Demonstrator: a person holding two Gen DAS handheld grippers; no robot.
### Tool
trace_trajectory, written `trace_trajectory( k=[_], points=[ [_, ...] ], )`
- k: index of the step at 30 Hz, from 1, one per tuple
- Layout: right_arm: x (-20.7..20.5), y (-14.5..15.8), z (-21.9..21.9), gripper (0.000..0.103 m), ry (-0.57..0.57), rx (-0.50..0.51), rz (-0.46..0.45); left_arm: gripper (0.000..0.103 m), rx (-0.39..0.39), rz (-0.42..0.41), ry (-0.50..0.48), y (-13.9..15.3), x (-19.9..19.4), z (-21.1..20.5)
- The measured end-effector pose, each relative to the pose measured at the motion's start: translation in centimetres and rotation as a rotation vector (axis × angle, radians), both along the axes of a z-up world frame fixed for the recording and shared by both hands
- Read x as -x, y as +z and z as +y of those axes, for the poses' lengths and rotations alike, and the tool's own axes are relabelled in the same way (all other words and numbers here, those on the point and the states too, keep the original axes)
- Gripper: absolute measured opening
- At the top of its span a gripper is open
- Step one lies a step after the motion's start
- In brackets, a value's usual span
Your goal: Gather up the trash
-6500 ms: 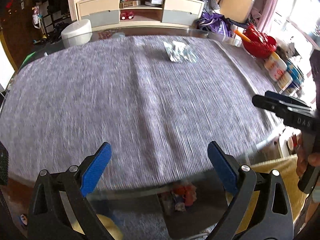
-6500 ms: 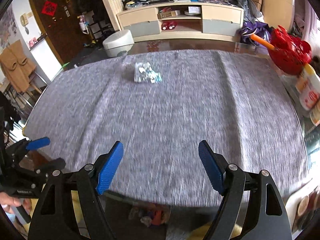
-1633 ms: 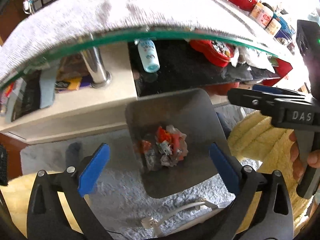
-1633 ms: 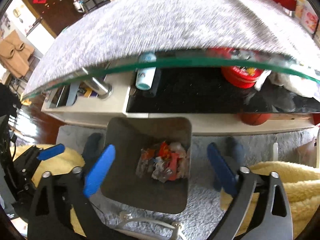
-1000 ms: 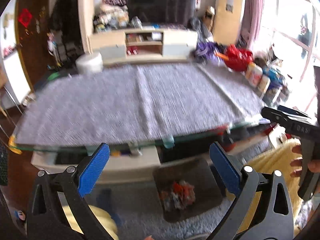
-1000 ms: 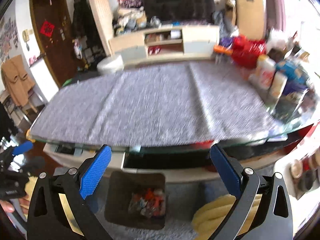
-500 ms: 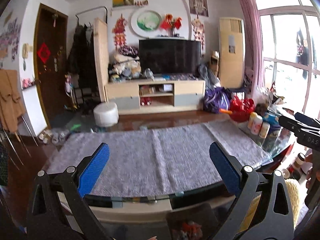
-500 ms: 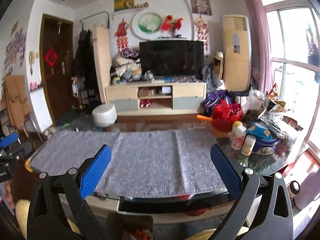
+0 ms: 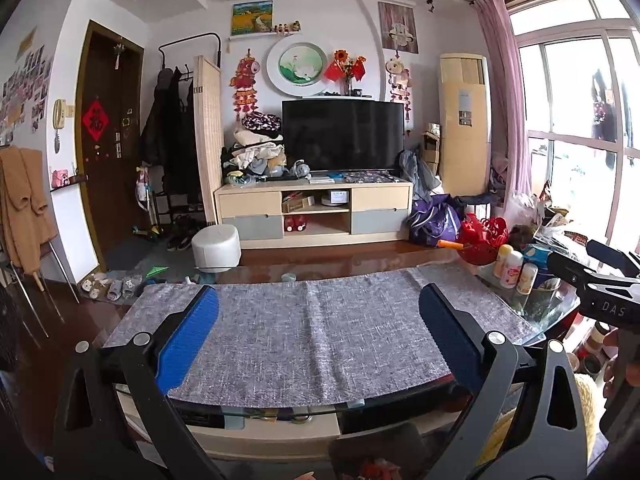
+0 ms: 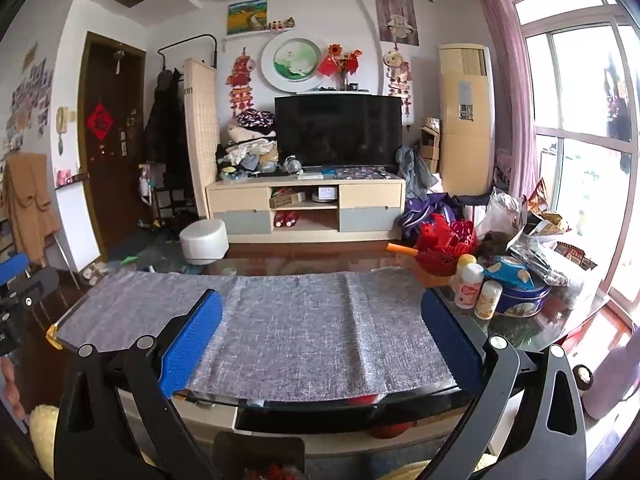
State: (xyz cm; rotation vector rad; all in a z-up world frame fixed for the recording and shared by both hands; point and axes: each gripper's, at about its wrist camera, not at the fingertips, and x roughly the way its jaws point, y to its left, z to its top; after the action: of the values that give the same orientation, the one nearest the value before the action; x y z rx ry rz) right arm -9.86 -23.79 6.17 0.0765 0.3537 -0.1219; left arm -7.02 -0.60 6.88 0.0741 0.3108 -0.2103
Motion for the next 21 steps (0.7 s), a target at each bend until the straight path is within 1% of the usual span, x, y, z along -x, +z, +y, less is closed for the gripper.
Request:
trace_trajectory(
  k=[5,21],
  points=[
    [-0.06,-0.07,0.22,0.1,0.002,-0.001,0.007,0.095,0.008,0.01,-0.014,-0.23,-0.18,-0.17],
    [-0.52,0.12,0.32,0.1,0.002,0.003,0.013,0.095,0.014,0.014,-0.013,-0.23,-0.4,-0.02]
  ],
)
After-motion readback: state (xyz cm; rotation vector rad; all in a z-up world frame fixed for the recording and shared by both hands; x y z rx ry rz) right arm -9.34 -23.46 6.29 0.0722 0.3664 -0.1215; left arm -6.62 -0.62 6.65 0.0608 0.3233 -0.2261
